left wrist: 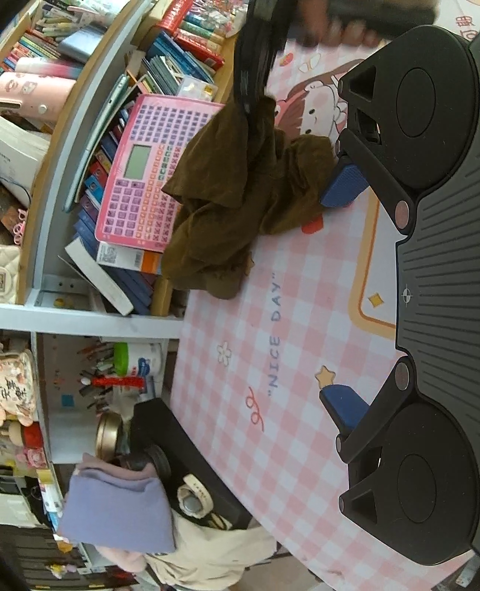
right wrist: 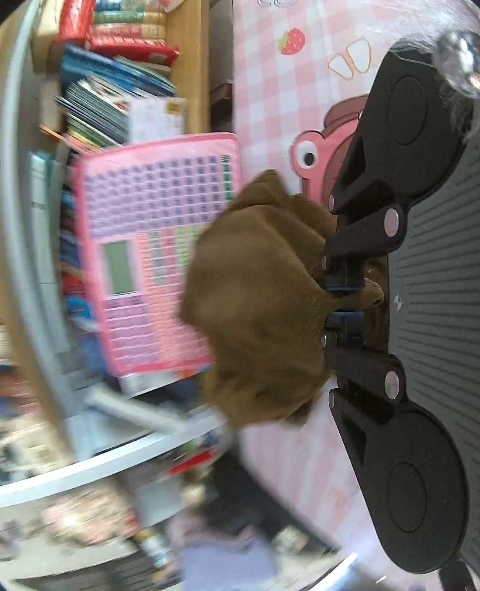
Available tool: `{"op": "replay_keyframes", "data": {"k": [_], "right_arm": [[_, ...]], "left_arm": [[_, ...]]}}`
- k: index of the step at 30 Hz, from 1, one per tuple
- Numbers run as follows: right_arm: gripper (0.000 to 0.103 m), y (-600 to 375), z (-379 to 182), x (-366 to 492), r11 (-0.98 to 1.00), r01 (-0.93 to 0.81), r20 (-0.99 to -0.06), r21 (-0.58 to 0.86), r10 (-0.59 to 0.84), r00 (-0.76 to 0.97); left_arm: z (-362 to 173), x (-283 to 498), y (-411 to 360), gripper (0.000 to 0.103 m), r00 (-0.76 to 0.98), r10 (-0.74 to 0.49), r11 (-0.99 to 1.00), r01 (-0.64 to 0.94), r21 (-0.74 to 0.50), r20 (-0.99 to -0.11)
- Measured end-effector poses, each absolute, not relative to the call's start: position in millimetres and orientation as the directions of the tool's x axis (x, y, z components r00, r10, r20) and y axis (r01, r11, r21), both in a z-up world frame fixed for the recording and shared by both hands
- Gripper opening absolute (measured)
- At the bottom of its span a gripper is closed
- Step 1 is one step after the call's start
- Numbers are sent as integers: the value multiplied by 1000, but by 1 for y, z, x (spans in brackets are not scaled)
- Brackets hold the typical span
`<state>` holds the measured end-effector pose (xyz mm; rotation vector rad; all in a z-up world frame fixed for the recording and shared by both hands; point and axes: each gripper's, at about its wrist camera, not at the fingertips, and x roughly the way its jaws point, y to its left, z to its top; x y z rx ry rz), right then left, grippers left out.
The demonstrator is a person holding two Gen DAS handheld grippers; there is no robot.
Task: Fold clothes
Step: 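Reach the right tool to the brown garment and pinch its edge, then lift the garment with the right tool while the left tool grasps another edge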
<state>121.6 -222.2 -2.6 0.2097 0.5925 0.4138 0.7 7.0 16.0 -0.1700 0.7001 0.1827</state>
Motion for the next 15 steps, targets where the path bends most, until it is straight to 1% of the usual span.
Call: {"op": "replay_keyframes", "data": {"k": [1,3,5,8,9,11,12,15], "right_arm": [[8,-229,4,109,888,-325,-474,324,450,756],[8,-242,7,82,868,-349,-461,354,487,742],[8,-250,0,56,838,-381,-501,391,541,675],[8,-251,-27,24,736,-440,-561,514,677,477],[8,-248,-37,13,716,-458,-581,526,696,422],[8,-240,-46,3,704,-480,-623,523,701,347],[8,-238,-46,0,699,-491,-630,519,701,332],[9,-236,-38,-6,703,-523,-630,482,693,350]], "left_arm": [[16,3,6,103,754,106,971,-218,-96,-649],[16,8,4,103,758,96,973,-208,-100,-646],[14,13,0,103,759,79,975,-195,-110,-647],[13,19,-8,103,765,29,977,-156,-142,-643],[12,21,-12,103,765,10,980,-137,-148,-644],[10,23,-22,103,766,-25,983,-99,-156,-643],[10,24,-27,103,765,-42,984,-80,-160,-642],[6,25,-38,103,759,-82,985,-36,-167,-646]]}}
